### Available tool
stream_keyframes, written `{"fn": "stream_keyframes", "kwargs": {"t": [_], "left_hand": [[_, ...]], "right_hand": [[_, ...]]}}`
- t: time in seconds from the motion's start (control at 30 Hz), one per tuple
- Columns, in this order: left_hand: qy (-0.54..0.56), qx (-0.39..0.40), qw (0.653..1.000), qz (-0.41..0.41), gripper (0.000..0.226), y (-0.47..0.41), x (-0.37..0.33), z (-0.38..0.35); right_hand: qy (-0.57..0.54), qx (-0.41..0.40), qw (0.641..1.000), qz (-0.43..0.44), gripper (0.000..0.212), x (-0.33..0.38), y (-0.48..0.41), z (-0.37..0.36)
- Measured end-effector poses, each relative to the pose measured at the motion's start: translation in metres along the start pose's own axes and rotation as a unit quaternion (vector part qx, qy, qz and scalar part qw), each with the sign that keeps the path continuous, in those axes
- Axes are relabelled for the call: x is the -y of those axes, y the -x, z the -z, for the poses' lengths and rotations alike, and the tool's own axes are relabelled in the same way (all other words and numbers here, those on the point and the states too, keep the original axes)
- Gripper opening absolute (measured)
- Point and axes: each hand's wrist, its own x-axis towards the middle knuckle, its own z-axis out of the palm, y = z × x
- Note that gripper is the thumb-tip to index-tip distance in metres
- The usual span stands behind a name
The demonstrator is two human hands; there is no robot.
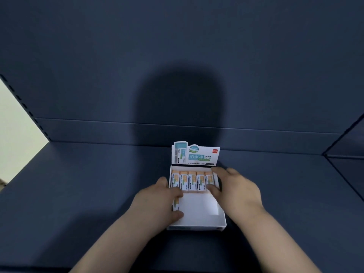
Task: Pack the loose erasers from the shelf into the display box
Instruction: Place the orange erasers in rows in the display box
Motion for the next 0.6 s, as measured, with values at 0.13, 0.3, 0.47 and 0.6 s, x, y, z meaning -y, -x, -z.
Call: {"fn": "stream_keyframes", "kwargs": {"t": [0.13, 0.3, 0.47, 0.6], "left_hand": [[0.021, -0.049, 0.999, 0.010, 0.046, 0.002, 0.003, 0.006], [0.000, -0.187, 0.982, -0.001, 0.034, 0.002, -0.004, 0.019], [-0.048, -0.264, 0.958, -0.101, 0.029, -0.006, -0.037, 0.007], [-0.066, -0.272, 0.951, -0.130, 0.037, -0.010, -0.093, -0.007]], "right_hand": [[-0.046, -0.047, 0.997, -0.030, 0.040, -0.007, 0.005, 0.005], [-0.077, -0.092, 0.992, -0.048, 0.040, -0.021, 0.018, 0.012], [-0.110, -0.065, 0.992, -0.025, 0.035, -0.041, 0.034, 0.018], [-0.100, -0.020, 0.995, 0.014, 0.034, -0.073, 0.046, 0.029]]}}
